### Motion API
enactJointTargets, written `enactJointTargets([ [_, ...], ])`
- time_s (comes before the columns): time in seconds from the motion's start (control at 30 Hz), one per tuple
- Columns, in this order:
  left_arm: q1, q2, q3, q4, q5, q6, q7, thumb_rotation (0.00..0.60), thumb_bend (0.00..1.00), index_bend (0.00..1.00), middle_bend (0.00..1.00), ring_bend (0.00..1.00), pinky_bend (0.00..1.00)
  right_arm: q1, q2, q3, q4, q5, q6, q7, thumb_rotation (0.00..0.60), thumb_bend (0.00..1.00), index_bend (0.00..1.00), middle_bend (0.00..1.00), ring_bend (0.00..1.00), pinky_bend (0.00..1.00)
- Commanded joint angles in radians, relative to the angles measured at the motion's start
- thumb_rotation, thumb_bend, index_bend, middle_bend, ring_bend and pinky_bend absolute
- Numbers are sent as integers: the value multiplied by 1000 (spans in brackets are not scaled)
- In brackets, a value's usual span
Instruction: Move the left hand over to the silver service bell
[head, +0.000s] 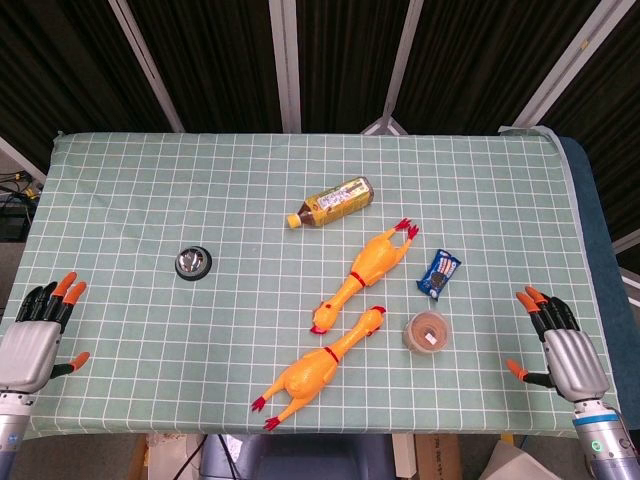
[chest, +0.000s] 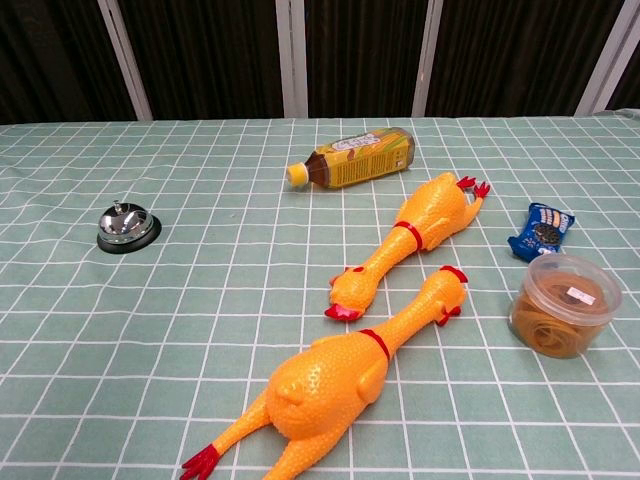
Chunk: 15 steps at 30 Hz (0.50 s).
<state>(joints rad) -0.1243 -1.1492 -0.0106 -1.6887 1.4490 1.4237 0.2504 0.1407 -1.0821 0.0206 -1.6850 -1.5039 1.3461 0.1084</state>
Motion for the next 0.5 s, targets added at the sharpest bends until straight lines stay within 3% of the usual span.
enactJointTargets([
  [0.03, -1, 0, -1, 1, -1, -2, -1, 600, 127, 0, 0, 0, 0, 0, 0, 0, 0, 1, -1, -1, 600, 252, 0, 0, 0, 0],
  [0.5, -5, 2, -1, 4, 0, -12, -4, 600, 127, 0, 0, 0, 0, -3, 0, 0, -1, 3, 4, -5, 600, 252, 0, 0, 0, 0],
])
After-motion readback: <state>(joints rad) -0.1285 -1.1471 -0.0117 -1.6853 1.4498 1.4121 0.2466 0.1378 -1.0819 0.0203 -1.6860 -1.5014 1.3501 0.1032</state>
